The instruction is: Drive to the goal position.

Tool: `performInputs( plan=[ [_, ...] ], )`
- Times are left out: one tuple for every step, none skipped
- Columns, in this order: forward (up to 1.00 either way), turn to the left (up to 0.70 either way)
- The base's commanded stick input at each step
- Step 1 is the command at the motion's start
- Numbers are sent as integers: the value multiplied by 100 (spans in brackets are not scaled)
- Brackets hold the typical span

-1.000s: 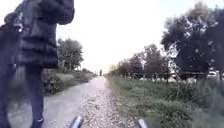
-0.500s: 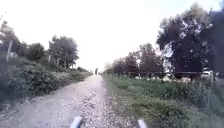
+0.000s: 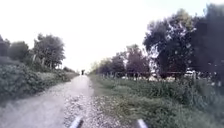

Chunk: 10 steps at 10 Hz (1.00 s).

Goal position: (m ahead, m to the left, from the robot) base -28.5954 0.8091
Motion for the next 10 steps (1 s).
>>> performInputs(
  plan=[
    [0, -100],
    [0, -100],
    [0, -100],
    [0, -100],
    [0, -100],
    [0, -100],
    [0, -100],
    [0, -100],
    [0, -100],
    [0, -100]
  ],
)
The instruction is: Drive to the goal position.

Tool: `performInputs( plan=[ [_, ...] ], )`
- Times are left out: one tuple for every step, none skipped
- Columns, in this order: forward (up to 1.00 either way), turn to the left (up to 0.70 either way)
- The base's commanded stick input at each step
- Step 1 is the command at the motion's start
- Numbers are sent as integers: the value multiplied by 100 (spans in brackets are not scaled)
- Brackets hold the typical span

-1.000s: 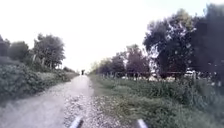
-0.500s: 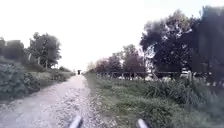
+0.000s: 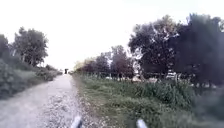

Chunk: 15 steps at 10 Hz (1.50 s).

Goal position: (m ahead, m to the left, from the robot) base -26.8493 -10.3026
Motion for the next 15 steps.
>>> performInputs(
  plan=[
    [0, -100],
    [0, -100],
    [0, -100],
    [0, -100],
    [0, -100],
    [0, -100],
    [0, -100],
    [0, -100],
    [0, -100],
    [0, -100],
    [0, -100],
    [0, -100],
    [0, -100],
    [0, -100],
    [0, -100]
  ],
)
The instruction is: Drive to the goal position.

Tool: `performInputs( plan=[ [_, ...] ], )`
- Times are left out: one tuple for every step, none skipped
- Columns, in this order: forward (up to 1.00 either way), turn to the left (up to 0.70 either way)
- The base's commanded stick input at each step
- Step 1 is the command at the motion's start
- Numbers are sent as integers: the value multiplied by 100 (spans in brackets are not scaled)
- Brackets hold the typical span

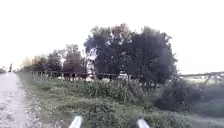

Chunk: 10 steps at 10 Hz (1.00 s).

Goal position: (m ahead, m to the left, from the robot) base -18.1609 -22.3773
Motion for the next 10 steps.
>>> performInputs(
  plan=[
    [0, -100],
    [0, -100],
    [0, -100],
    [0, -100],
    [0, -100],
    [0, -100],
    [0, -100],
    [0, -100],
    [0, -100],
    [0, -100]
  ],
)
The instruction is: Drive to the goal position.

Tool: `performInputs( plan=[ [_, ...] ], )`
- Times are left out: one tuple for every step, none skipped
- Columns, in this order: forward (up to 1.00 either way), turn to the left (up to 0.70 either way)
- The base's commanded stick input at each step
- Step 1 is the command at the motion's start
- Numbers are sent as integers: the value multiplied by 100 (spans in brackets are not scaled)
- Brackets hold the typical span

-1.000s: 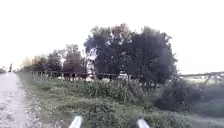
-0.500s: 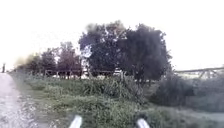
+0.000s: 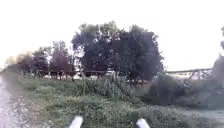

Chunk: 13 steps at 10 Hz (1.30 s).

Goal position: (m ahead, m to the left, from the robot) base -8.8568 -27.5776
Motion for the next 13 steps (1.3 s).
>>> performInputs(
  plan=[
    [0, -100],
    [0, -100],
    [0, -100],
    [0, -100],
    [0, -100],
    [0, -100],
    [0, -100],
    [0, -100],
    [0, -100],
    [0, -100],
    [0, -100],
    [0, -100],
    [0, -100]
  ],
)
